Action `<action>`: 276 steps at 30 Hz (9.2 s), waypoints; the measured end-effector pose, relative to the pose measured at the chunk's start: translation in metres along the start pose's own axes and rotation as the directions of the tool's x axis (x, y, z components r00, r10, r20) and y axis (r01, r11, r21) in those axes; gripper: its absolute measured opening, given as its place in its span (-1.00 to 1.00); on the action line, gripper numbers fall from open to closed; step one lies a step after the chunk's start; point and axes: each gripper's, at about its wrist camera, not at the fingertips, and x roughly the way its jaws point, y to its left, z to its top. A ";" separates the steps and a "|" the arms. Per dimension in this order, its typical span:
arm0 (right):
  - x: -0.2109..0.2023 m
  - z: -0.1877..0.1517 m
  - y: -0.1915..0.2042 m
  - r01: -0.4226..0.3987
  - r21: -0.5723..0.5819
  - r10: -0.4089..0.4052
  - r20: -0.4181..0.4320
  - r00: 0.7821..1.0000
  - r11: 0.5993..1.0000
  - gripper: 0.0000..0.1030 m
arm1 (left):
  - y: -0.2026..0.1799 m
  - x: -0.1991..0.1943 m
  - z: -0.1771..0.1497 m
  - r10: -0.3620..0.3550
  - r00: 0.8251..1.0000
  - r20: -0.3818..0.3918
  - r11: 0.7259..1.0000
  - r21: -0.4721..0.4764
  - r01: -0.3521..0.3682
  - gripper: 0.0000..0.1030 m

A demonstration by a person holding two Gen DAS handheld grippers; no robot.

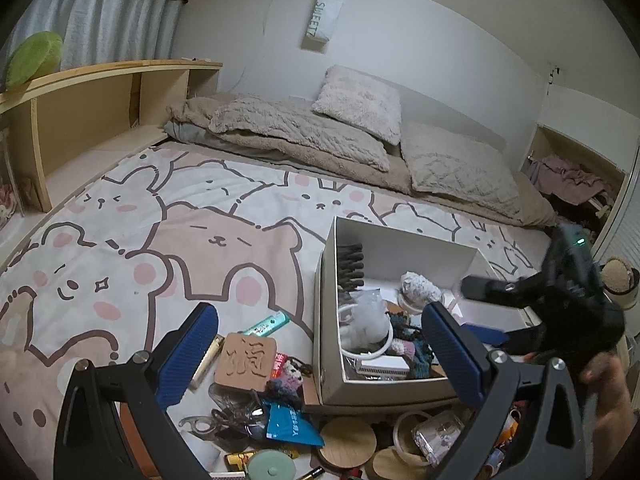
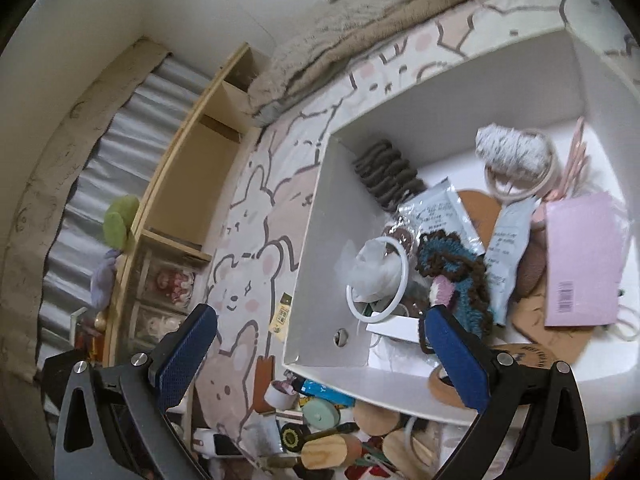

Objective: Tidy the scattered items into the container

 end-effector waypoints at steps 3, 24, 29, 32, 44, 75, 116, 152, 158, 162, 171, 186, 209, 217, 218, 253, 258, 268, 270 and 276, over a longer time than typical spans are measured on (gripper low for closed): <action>-0.019 -0.003 0.003 0.057 -0.068 -0.052 0.073 0.996 0.996 1.00 | -0.003 -0.002 -0.001 -0.001 1.000 -0.003 1.000 0.006 0.001 0.99; -0.106 -0.044 0.005 0.346 -0.301 -0.231 0.359 0.904 0.889 1.00 | -0.035 -0.005 -0.016 -0.005 0.999 -0.032 0.997 0.072 0.007 0.99; -0.129 -0.056 0.015 0.413 -0.354 -0.230 0.457 0.859 0.839 1.00 | -0.037 -0.015 -0.013 -0.014 1.000 -0.004 0.998 0.063 0.014 0.99; -0.142 -0.062 0.020 0.451 -0.371 -0.228 0.510 0.829 0.811 1.00 | -0.037 -0.021 -0.009 -0.019 1.000 0.007 0.998 0.060 0.018 1.00; -0.186 -0.078 0.019 0.478 -0.370 -0.189 0.598 0.779 0.797 1.00 | -0.043 -0.049 -0.002 0.012 0.996 0.093 0.996 0.087 -0.021 1.00; -0.256 -0.127 -0.024 0.559 -0.295 -0.181 0.744 0.644 0.775 1.00 | -0.054 -0.079 -0.018 0.067 0.987 0.146 0.995 0.062 -0.077 1.00; -0.148 -0.224 -0.065 0.520 -0.495 -0.275 0.485 0.830 0.697 1.00 | -0.045 -0.073 -0.155 0.048 0.997 -0.061 0.993 0.109 -0.041 1.00; -0.066 -0.278 -0.092 0.487 -0.641 -0.414 0.275 0.868 0.593 1.00 | -0.048 -0.013 -0.256 0.172 0.909 -0.380 0.977 0.183 -0.108 0.99; -0.066 -0.280 -0.096 0.480 -0.645 -0.389 0.292 0.874 0.595 1.00 | -0.048 -0.010 -0.260 0.180 0.905 -0.386 0.974 0.199 -0.109 1.00; -0.066 -0.281 -0.096 0.487 -0.646 -0.392 0.300 0.870 0.588 1.00 | -0.047 -0.008 -0.260 0.176 0.899 -0.401 0.975 0.196 -0.104 1.00; -0.063 -0.289 -0.091 0.547 -0.628 -0.413 0.363 0.835 0.553 1.00 | -0.045 -0.016 -0.258 0.159 0.910 -0.382 0.980 0.171 -0.099 0.82; -0.065 -0.279 -0.088 0.501 -0.627 -0.401 0.308 0.863 0.597 1.00 | -0.051 -0.021 -0.251 0.098 0.930 -0.354 0.982 0.185 -0.033 -0.14; -0.057 -0.279 -0.075 0.425 -0.679 -0.352 0.254 0.901 0.599 0.79 | -0.062 -0.025 -0.254 0.015 0.926 -0.378 0.984 0.169 0.053 -0.65; -0.059 -0.272 -0.078 0.437 -0.665 -0.359 0.262 0.896 0.605 0.32 | -0.065 -0.025 -0.257 0.046 0.925 -0.378 0.979 0.203 0.034 -0.65; -0.060 -0.271 -0.078 0.437 -0.665 -0.360 0.261 0.896 0.606 0.23 | -0.066 -0.025 -0.257 0.048 0.925 -0.378 0.978 0.207 0.034 -0.65; -0.158 -0.212 -0.093 0.470 -0.428 -0.290 0.420 0.860 0.772 -0.26 | -0.043 -0.045 -0.225 0.087 0.968 -0.234 0.988 0.145 -0.054 -0.77; -0.161 -0.211 -0.096 0.460 -0.416 -0.287 0.413 0.864 0.785 -0.26 | -0.040 -0.047 -0.220 0.066 0.970 -0.234 0.993 0.108 -0.041 -0.77; -0.166 -0.210 -0.089 0.447 -0.423 -0.269 0.416 0.868 0.788 -0.26 | -0.042 -0.054 -0.206 0.059 0.977 -0.206 0.994 0.105 -0.038 -0.78; -0.170 -0.208 -0.085 0.456 -0.433 -0.266 0.430 0.863 0.778 -0.26 | -0.044 -0.058 -0.197 0.067 0.981 -0.180 0.992 0.114 -0.047 -0.78; -0.180 -0.199 -0.070 0.453 -0.467 -0.235 0.452 0.860 0.759 -0.26 | -0.051 -0.068 -0.165 0.075 0.992 -0.101 0.989 0.135 -0.061 -0.77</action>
